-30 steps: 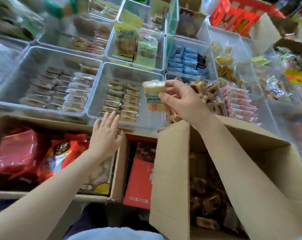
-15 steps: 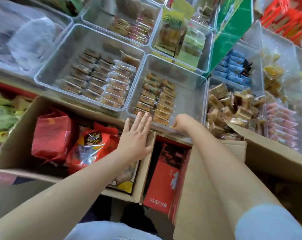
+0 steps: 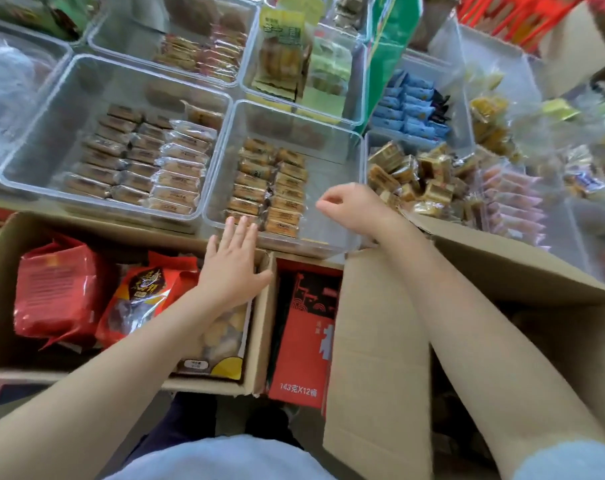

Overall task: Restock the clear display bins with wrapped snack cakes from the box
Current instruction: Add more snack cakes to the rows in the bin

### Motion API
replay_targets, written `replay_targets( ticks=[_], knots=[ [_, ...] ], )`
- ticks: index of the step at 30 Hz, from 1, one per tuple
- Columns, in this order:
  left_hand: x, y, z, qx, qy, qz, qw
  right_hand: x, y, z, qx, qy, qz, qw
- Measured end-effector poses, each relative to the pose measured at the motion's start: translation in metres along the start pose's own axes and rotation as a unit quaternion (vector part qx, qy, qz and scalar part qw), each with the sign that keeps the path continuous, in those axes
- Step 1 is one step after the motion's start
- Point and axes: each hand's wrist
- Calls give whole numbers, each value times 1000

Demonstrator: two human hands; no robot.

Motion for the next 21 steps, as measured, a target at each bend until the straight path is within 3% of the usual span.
replay_targets(
  ticks=[3,7,10,13,18,21],
  knots=[
    [-59,-7,17,-41,-19,179,983,-20,-47,68,-139,-49,-113,983],
    [-161,0,63,9,63,428,901,-92,-63,141,-203,19,-165,965],
    [-198,16,76,18,79,470,879,-151,-38,157,-183,103,-135,968],
    [-213,31,75,10,75,493,867,-208,-4,150,-98,182,-49,977],
    [-215,36,73,2,54,516,855,-257,56,123,-2,120,88,989],
    [-217,39,75,-1,42,522,852,-268,90,105,66,86,186,976]
  ],
)
Point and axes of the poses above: each hand's wrist, its own z-axis away from the middle knuckle, its own y-axis out of the palm, x = y × z, and after that the axes turned 7 degrees about -x, right-handed
